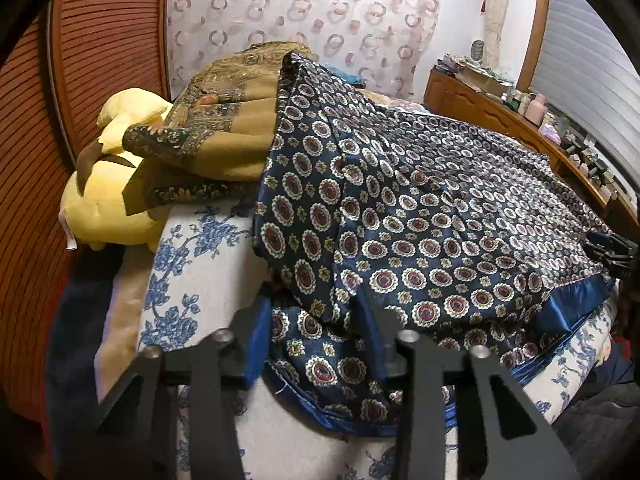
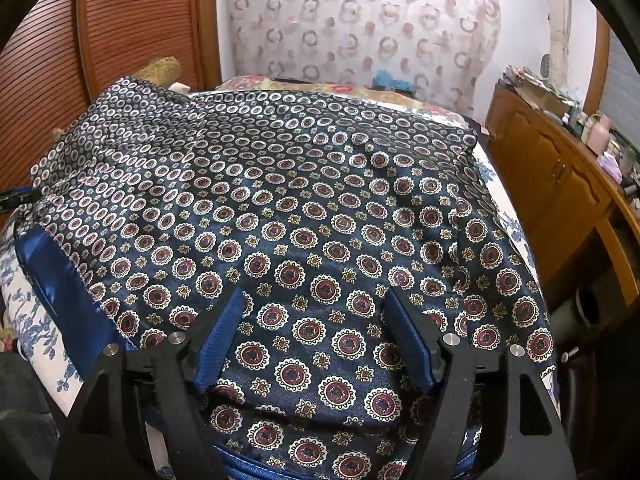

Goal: Fold small clothes
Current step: 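Lift the robe edge with the left gripper and fold it over while the right gripper holds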

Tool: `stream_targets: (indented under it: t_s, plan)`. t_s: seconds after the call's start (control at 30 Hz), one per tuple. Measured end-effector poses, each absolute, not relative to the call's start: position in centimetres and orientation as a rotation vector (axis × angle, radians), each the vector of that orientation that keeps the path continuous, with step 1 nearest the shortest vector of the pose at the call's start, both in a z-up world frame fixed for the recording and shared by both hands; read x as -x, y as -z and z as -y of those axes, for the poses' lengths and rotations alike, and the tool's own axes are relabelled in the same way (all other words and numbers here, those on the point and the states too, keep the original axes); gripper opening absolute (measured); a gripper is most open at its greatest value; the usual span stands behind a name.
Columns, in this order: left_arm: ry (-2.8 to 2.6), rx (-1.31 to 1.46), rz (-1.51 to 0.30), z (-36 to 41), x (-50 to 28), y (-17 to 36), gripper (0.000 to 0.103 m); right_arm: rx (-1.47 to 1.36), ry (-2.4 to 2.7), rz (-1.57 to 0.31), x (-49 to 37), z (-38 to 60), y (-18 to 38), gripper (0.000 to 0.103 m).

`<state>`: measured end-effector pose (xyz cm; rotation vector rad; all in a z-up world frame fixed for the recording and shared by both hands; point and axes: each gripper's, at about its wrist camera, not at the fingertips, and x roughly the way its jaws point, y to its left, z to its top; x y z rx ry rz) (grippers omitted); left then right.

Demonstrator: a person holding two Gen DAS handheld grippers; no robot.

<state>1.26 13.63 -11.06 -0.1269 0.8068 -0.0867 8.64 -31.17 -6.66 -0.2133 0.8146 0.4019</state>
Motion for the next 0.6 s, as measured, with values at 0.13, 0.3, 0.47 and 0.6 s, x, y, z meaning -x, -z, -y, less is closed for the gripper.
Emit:
stream_targets:
  t_s: [0.13, 0.3, 0.47, 0.6]
  plan:
    - [0.123, 0.100, -0.811, -12.9, -1.7, 10.9, 0.008, 0.211, -0.403, -0.815, -8.7, 31.2, 6.7, 0.075]
    - [0.163, 0.076, -0.736, -11.6, -1.4, 8.9, 0.004, 0.210, -0.403, -0.815, -8.7, 31.2, 6.6, 0.075]
    - [0.208, 0.071, -0.650, -10.2, -2.0, 5.9, 0.003, 0.210, -0.403, -0.815, -8.7, 31.2, 6.6, 0.075]
    - [0.277, 0.038, -0.586, -8.0, -3.9, 2.5, 0.003, 0.212, -0.404, -0.815, -8.7, 31.2, 6.6, 0.075]
